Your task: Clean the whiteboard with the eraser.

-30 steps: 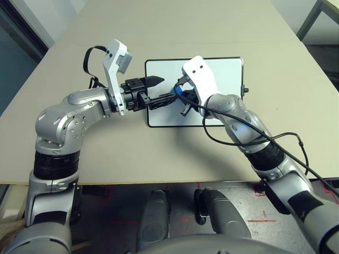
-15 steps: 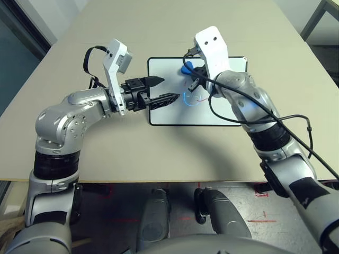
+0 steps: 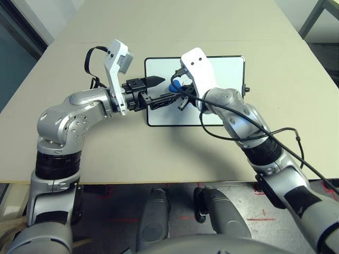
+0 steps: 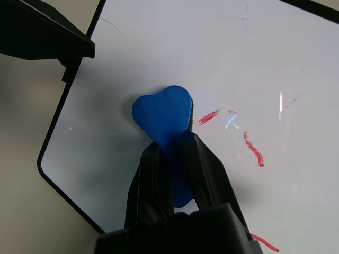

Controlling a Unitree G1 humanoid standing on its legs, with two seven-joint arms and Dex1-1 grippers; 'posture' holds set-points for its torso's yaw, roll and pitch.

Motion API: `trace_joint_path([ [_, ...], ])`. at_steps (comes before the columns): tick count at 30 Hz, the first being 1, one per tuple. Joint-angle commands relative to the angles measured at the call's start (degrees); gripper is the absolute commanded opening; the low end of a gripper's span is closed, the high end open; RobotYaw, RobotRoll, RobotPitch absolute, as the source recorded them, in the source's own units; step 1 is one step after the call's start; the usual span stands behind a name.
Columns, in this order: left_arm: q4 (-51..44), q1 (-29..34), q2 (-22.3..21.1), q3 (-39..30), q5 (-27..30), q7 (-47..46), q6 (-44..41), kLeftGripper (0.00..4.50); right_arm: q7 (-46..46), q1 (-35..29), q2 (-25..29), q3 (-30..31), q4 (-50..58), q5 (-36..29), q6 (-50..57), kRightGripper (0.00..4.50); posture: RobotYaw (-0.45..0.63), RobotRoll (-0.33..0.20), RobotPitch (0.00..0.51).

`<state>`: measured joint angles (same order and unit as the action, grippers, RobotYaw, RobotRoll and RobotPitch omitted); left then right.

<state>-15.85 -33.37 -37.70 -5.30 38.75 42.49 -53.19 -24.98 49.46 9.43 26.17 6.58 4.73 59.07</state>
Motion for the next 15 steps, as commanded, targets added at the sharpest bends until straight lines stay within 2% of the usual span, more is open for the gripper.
trace_joint_path([
  [1, -0.74, 0.27, -0.56, 0.47, 0.16, 0.37, -0.19, 4.5, 1.52, 2.56, -0.44, -1.57, -5.18, 0.92, -3.07, 0.43, 0.06, 0.0, 0.17],
  [9, -0.83, 0.49, -1.64, 0.49, 0.2, 1.02, -0.56, 4.5, 5.01, 9.55, -2.18, -6.46, -13.13, 1.32, -11.28, 0.43, 0.06, 0.0, 0.17],
  [15, -0.89, 0.77, -2.25, 0.44, 0.18, 1.11, -0.47, 4.5, 4.47, 7.54, -3.57, -4.76, -12.5, 1.37, -11.26, 0.42, 0.06, 0.0, 0.17],
])
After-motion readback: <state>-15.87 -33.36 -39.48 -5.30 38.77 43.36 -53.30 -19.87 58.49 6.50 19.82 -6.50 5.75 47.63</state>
